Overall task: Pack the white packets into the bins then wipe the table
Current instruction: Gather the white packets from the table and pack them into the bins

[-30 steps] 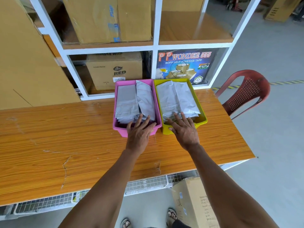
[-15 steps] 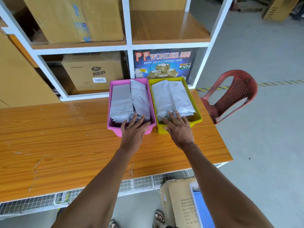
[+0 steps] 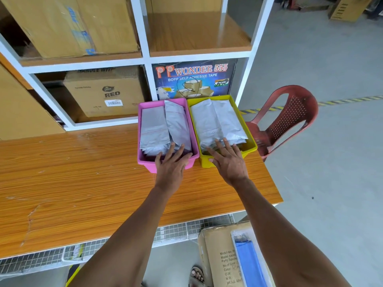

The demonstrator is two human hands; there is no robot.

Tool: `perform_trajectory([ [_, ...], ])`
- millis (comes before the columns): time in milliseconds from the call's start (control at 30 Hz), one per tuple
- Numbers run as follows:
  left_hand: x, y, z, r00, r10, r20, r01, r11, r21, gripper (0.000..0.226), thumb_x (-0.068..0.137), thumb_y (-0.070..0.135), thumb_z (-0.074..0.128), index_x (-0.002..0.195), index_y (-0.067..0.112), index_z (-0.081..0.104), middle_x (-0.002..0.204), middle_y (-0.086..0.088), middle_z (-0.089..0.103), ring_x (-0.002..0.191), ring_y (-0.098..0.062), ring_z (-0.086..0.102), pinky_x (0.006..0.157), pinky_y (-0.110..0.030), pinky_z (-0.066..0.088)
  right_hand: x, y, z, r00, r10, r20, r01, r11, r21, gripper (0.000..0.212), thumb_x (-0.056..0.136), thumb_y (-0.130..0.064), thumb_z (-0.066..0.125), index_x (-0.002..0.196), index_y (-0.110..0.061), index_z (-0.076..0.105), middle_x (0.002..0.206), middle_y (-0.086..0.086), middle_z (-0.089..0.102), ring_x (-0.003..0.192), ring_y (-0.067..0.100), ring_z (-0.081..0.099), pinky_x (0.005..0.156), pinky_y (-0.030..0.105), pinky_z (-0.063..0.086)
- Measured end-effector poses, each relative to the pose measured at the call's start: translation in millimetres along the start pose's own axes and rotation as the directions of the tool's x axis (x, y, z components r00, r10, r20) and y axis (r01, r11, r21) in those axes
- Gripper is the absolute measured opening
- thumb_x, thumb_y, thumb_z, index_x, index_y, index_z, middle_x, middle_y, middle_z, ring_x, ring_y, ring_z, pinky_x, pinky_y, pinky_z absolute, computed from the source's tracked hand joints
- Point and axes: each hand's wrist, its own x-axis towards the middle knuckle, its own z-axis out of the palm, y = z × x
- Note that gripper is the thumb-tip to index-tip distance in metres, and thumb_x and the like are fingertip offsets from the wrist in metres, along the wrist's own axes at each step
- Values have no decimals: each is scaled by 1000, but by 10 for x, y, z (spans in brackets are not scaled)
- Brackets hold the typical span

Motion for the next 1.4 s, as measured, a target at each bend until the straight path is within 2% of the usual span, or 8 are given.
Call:
perform_trajectory([
  [433, 224, 321, 154, 1000, 21, -13, -21, 1000, -18, 44, 102, 20, 66, 142, 37, 63, 165, 7, 44, 161, -22, 22, 114, -60, 23, -5, 417, -40, 999, 13, 32, -13, 1000, -10, 55, 109, -55, 26, 160, -40, 38, 172, 3, 28, 162, 28, 12, 129, 54, 18],
  [833, 365, 511, 229, 1000, -25, -19, 25, 1000, 4, 49, 97, 17, 72, 142, 35, 64, 162, 4, 48, 159, -24, 28, 112, -58, 23, 134, 643, -1, 1000, -1, 22, 1, 1000, 5, 53, 110, -54, 30, 161, -41, 35, 172, 3, 27, 162, 30, 12, 128, 56, 15],
  [967, 423, 570, 250, 998, -58, -6, 58, 998, 13, 47, 99, 18, 70, 141, 36, 64, 162, 4, 49, 159, -24, 28, 112, -57, 24, 182, 673, -8, 1000, 10, 29, -11, 1000, 8, 55, 109, -56, 25, 160, -41, 36, 172, 3, 27, 162, 30, 11, 128, 57, 15],
  [1067, 435, 570, 252, 998, -63, -7, 63, 998, -1, 43, 99, 16, 69, 138, 35, 65, 161, 3, 50, 159, -25, 29, 112, -57, 22, 201, 687, 17, 1000, 5, 29, -5, 1000, 7, 52, 110, -54, 30, 160, -42, 36, 172, 2, 26, 162, 30, 11, 128, 57, 15],
  [1233, 396, 562, 259, 999, -46, 5, 46, 999, -21, 38, 99, 15, 69, 132, 33, 68, 160, 6, 51, 159, -24, 29, 111, -54, 21, 166, 716, 32, 1000, -20, 12, 20, 999, 38, 49, 111, -54, 30, 154, -40, 50, 171, 0, 30, 161, 30, 14, 127, 58, 15],
  [1400, 389, 544, 223, 999, -33, 43, 35, 999, -26, 39, 100, 16, 67, 134, 34, 66, 163, 8, 47, 160, -22, 26, 110, -57, 23, 126, 733, 15, 998, -52, -23, 54, 994, 95, 50, 110, -54, 28, 143, -38, 62, 167, -1, 39, 160, 30, 21, 125, 61, 20],
])
